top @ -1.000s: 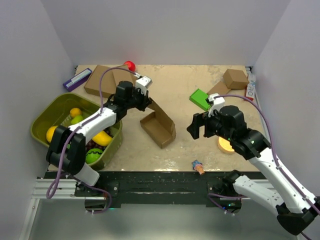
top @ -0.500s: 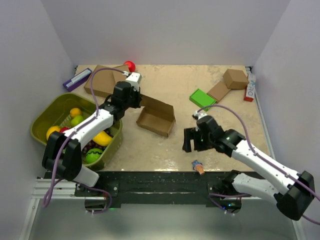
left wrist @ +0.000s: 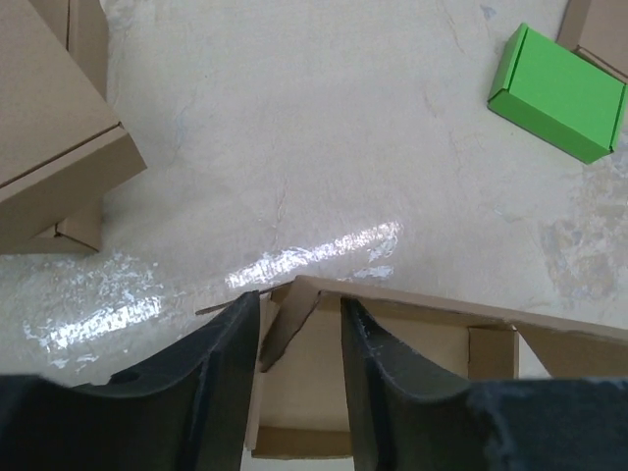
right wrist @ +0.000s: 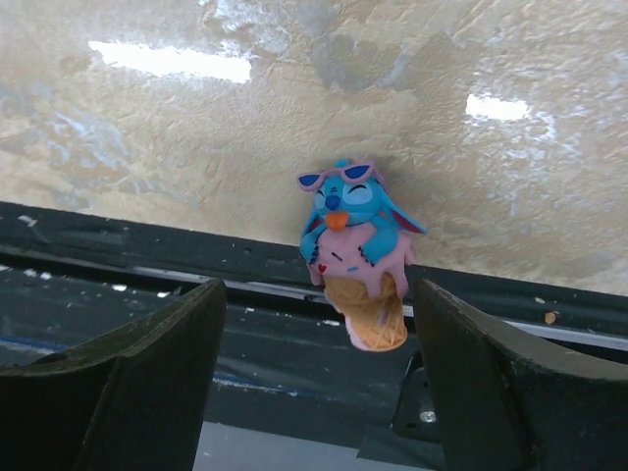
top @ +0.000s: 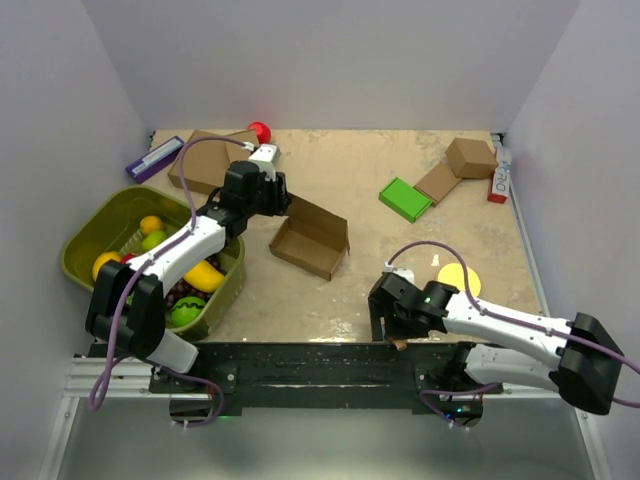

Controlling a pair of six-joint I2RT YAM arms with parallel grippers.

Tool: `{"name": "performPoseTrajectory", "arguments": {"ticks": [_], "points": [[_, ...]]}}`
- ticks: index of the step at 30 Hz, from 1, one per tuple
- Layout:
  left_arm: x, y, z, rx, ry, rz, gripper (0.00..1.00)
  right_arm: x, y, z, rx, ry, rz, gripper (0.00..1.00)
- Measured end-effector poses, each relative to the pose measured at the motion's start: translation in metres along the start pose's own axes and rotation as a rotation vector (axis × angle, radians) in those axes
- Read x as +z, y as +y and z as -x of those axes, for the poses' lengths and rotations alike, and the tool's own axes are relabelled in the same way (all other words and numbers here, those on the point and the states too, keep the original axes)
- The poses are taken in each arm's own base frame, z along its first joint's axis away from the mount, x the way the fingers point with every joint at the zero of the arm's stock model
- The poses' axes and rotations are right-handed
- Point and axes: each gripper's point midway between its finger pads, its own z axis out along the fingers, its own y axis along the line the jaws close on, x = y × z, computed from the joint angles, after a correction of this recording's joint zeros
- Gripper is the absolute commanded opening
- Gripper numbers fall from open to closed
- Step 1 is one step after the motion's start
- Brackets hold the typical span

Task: Fold the paper box

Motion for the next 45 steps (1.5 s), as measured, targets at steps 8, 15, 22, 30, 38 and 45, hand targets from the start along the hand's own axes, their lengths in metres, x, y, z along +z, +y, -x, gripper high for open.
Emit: {"name": "performPoseTrajectory", "arguments": {"ticks": [8,15,22,30,38,45], "points": [[-0.011,-0.006,0.013,0.03,-0.037,-0.029,0.84,0.016,-0.001,0.002,0.007,-0.019,-0.076,0.63],[-0.048,-0.009,0.055,0.087,-0.184,-0.018,0.87,0.025,-0.006,0.003,0.006,-0.019,-0.121,0.32],[-0.076,0.0,0.08,0.133,-0.285,0.045,0.89,0.008,0.003,0.017,-0.063,-0.074,-0.069,0.11],[-0.079,0.005,0.074,0.154,-0.28,0.069,0.9,-0.086,0.113,0.09,-0.335,-0.302,0.232,0.08],[-0.091,0.01,0.082,0.162,-0.316,0.1,0.9,-0.07,0.197,0.154,-0.574,-0.376,0.219,0.09],[-0.111,0.015,0.097,0.171,-0.377,0.141,0.91,-0.001,0.176,0.209,-0.674,-0.32,0.071,0.08]]}}
